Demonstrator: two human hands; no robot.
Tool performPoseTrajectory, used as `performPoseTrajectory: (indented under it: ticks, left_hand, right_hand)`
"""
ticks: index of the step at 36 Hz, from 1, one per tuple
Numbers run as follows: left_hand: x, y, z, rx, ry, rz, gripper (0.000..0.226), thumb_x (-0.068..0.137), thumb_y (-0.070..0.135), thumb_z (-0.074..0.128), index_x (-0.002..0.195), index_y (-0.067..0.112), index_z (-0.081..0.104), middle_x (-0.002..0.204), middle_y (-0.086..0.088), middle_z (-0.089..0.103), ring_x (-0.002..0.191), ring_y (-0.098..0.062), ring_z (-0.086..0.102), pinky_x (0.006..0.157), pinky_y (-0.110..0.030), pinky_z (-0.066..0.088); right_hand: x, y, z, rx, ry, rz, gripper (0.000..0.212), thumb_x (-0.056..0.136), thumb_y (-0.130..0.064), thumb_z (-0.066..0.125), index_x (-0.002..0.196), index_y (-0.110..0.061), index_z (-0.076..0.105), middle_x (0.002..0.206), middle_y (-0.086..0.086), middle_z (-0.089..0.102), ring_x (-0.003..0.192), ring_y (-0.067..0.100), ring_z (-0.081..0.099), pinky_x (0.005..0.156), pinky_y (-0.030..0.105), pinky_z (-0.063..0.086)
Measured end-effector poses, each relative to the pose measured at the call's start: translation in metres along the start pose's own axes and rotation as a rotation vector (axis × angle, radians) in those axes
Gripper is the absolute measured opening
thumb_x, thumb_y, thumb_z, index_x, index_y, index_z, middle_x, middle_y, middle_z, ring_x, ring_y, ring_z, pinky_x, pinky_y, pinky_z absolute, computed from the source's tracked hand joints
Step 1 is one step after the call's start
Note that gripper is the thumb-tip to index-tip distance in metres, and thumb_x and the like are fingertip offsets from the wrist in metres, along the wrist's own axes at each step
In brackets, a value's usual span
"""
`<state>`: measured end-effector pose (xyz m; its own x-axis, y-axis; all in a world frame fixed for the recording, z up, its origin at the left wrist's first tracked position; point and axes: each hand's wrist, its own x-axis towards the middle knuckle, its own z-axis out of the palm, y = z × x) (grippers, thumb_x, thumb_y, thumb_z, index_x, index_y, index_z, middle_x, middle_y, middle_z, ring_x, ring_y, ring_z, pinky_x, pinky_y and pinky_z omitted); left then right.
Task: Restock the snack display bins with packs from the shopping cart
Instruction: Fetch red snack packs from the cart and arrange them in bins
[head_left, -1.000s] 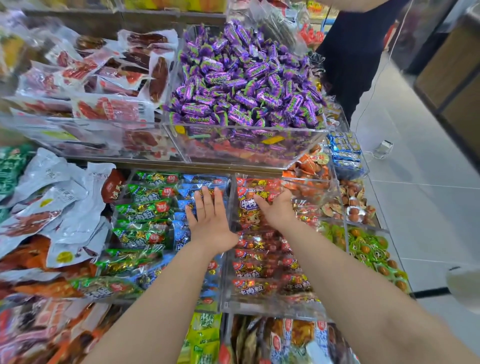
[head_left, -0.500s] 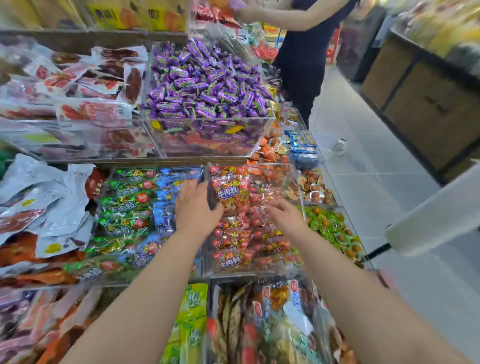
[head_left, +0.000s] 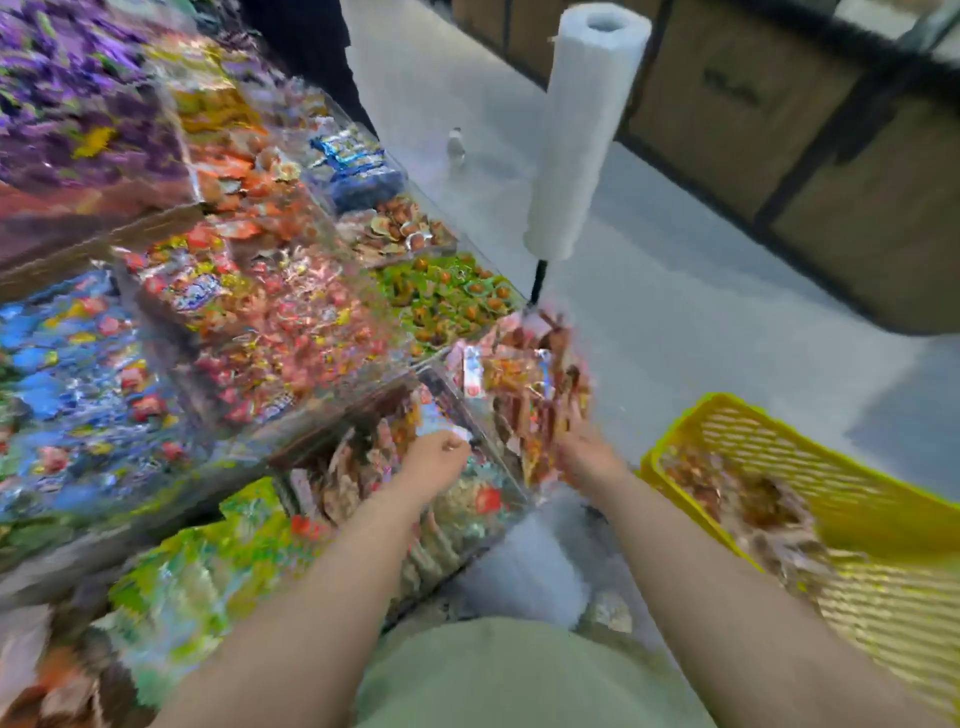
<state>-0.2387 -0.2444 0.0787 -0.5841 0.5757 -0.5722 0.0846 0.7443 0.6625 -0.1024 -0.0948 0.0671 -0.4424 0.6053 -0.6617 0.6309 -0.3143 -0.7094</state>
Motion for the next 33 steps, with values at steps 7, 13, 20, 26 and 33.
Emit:
performPoseTrajectory:
  ticks: [7, 13, 20, 26, 33]
  left_hand:
    - [-0.023, -0.024, 0.101, 0.099, -0.221, -0.351, 0.016, 0.094, 0.019, 0.044, 0.079, 0.018, 0.046, 0.065, -0.004, 0.048, 0.049, -0.015, 0.039, 0.048, -0.021, 0.028]
    - [-0.042, -0.011, 0.178, 0.213, -0.369, -0.456, 0.026, 0.098, 0.013, 0.042, 0.072, 0.018, 0.045, 0.068, 0.0, 0.048, 0.053, -0.013, 0.044, 0.051, -0.022, 0.034]
    - [-0.051, 0.017, 0.259, 0.233, -0.486, -0.486, 0.03, 0.103, 0.014, 0.034, 0.073, 0.015, 0.039, 0.067, -0.003, 0.042, 0.053, -0.013, 0.038, 0.04, -0.016, 0.028]
    - [-0.043, 0.048, 0.302, 0.351, -0.505, -0.282, 0.024, 0.098, 0.011, 0.041, 0.076, 0.011, 0.05, 0.067, -0.006, 0.051, 0.052, -0.017, 0.045, 0.041, -0.017, 0.03]
    - [-0.012, 0.083, 0.319, 0.276, -0.48, -0.317, 0.023, 0.098, 0.011, 0.043, 0.077, 0.012, 0.05, 0.075, -0.009, 0.055, 0.061, -0.02, 0.054, 0.054, -0.025, 0.04]
  right_hand:
    - [-0.046, 0.146, -0.087, 0.157, 0.086, 0.445, 0.024, 0.095, -0.016, 0.05, 0.071, -0.014, 0.05, 0.061, 0.002, 0.046, 0.046, 0.012, 0.043, 0.043, 0.019, 0.03]
    - [-0.092, 0.249, -0.158, 0.181, 0.134, 0.661, 0.019, 0.096, -0.021, 0.047, 0.08, -0.012, 0.05, 0.076, 0.005, 0.054, 0.064, 0.014, 0.051, 0.057, 0.025, 0.039]
    - [-0.109, 0.282, -0.226, 0.237, 0.164, 0.686, 0.017, 0.096, -0.023, 0.048, 0.082, -0.014, 0.05, 0.075, 0.003, 0.052, 0.061, 0.012, 0.05, 0.055, 0.023, 0.037]
    - [-0.087, 0.259, -0.276, 0.409, 0.29, 0.536, 0.029, 0.095, -0.01, 0.044, 0.067, -0.014, 0.045, 0.062, 0.005, 0.045, 0.044, 0.012, 0.042, 0.051, 0.025, 0.033]
    - [-0.062, 0.242, -0.296, 0.446, 0.235, 0.549, 0.018, 0.095, -0.017, 0.045, 0.078, -0.014, 0.05, 0.073, 0.002, 0.053, 0.062, 0.01, 0.05, 0.057, 0.024, 0.037]
